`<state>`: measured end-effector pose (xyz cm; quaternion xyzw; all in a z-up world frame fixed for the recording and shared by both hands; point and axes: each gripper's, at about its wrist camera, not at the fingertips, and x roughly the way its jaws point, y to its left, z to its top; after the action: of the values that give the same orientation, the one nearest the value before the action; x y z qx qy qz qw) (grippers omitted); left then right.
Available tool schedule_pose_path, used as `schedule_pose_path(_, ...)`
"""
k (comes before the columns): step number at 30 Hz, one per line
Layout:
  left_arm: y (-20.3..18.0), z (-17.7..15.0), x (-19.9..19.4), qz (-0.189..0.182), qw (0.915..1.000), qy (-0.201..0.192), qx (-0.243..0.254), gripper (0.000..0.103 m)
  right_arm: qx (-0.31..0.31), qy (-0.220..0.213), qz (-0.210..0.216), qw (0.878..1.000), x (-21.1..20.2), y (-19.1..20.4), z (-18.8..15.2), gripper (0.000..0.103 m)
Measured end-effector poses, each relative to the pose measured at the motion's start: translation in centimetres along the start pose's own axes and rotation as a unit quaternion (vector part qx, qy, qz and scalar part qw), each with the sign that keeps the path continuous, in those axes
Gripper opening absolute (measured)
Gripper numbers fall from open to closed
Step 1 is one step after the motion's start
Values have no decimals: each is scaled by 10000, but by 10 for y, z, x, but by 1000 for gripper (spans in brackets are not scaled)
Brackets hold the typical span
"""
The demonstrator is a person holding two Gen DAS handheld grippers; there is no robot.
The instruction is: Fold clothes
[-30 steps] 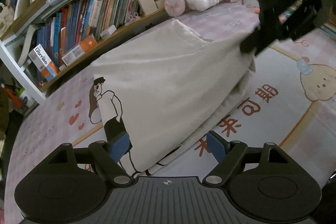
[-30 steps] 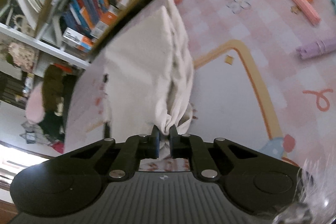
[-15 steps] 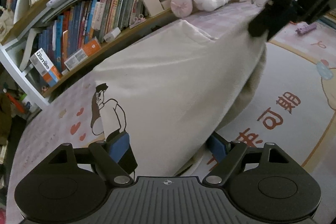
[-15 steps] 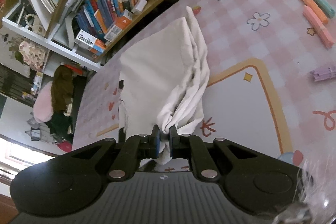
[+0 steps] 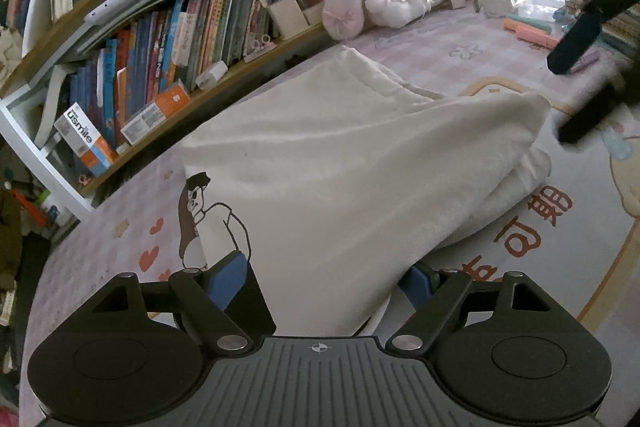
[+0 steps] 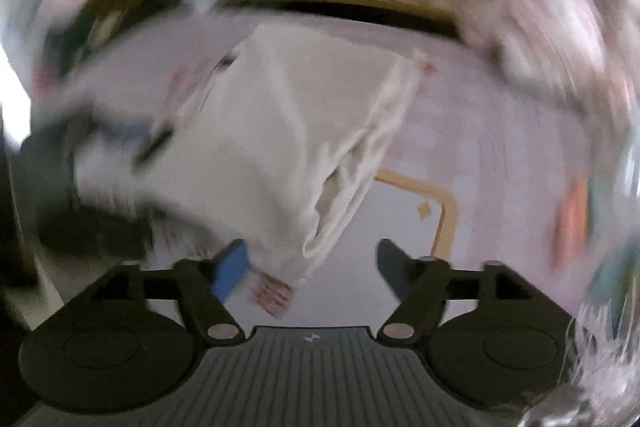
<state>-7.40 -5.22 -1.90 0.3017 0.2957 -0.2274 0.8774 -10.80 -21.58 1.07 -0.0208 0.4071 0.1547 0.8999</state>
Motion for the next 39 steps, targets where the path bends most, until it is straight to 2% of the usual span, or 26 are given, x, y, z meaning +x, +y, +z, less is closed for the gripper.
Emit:
schedule_pose_path(2,1,1,0,-19,10000,4,-20,83,-965,28,-138,9952,3,16,-3,81)
schedule_pose_path(4,3,1,0,-35,10000,10,-37,83,-1921,55,-275,9810,7,33,-7,85)
schedule_pose_path(7,4,2,1,-74,9999,35,-60,83,-3255,76,-456,9444,13,56,-13,85)
schedule_pose_path(9,6,3,1,-107,9999,42,-84,83,-3834,-36,-476,9223,20,67,-22,85)
schedule_pose_path(12,9,4,1,-162,9997,57,-160,83,-4400,-141,-459,8967,30,79,-30,85)
schedule_pose_path(19,11,5,1,-177,9996,57,-200,83,-5007,-347,-667,8624,40,92,-39,82)
schedule_pose_path(20,10,3,1,-136,9998,66,-136,83,-5089,-354,-729,8570,42,93,-39,78)
schedule_pose_path(21,9,2,1,-95,9999,75,-72,83,-5210,-332,-839,8488,46,94,-39,70)
schedule_pose_path(22,8,1,1,-54,10000,84,-9,83,-5357,-279,-1038,8375,51,94,-39,40)
schedule_pose_path(23,8,0,1,-12,9999,92,55,83,-5463,-247,-1196,8286,55,93,-38,20)
schedule_pose_path(24,7,-2,1,29,9999,101,119,83,-5452,-279,-1239,8286,55,91,-35,18)
schedule_pose_path(26,5,-4,1,111,9996,119,247,83,-5261,-428,-1186,8410,49,88,-22,12)
schedule_pose_path(28,3,-6,1,194,9990,136,375,83,-5092,-557,-1145,8512,44,85,-11,11)
schedule_pose_path(32,-1,-11,1,359,9972,171,630,80,-5000,-620,-1174,8558,37,82,3,10)
schedule_pose_path(35,-2,-18,1,544,9944,215,877,64,-4960,-588,-1188,8581,36,79,5,10)
schedule_pose_path(37,-1,-24,1,649,9921,222,1049,49,-4942,-553,-1197,8593,36,78,2,10)
schedule_pose_path(39,-1,-30,0,702,9902,176,1196,42,-4926,-530,-1189,8605,34,77,-2,10)
